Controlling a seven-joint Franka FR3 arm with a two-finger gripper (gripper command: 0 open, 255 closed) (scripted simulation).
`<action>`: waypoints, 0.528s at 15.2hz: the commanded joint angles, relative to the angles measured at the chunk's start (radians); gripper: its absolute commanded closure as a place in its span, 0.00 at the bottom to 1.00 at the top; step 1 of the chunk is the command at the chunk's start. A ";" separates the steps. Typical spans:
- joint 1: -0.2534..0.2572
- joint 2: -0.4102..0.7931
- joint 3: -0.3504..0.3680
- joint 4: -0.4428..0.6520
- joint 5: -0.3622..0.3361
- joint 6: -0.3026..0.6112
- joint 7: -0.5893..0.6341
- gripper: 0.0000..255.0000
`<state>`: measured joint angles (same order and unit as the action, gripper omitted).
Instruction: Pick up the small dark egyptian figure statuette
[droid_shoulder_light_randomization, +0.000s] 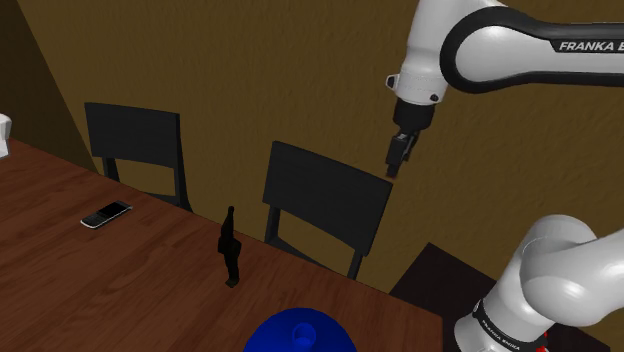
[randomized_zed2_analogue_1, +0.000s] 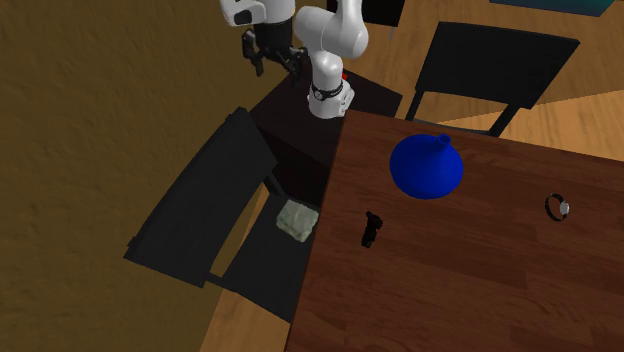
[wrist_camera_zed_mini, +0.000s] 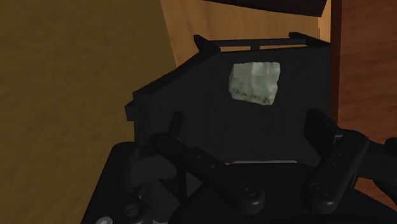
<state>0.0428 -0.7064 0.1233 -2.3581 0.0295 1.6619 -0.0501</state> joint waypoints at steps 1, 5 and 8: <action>0.015 0.033 0.029 0.011 0.021 0.030 0.025 0.00; 0.042 0.120 0.093 0.041 0.057 0.103 0.078 0.00; 0.058 0.192 0.141 0.074 0.074 0.155 0.119 0.00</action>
<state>0.0954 -0.5339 0.2506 -2.2918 0.0971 1.7999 0.0570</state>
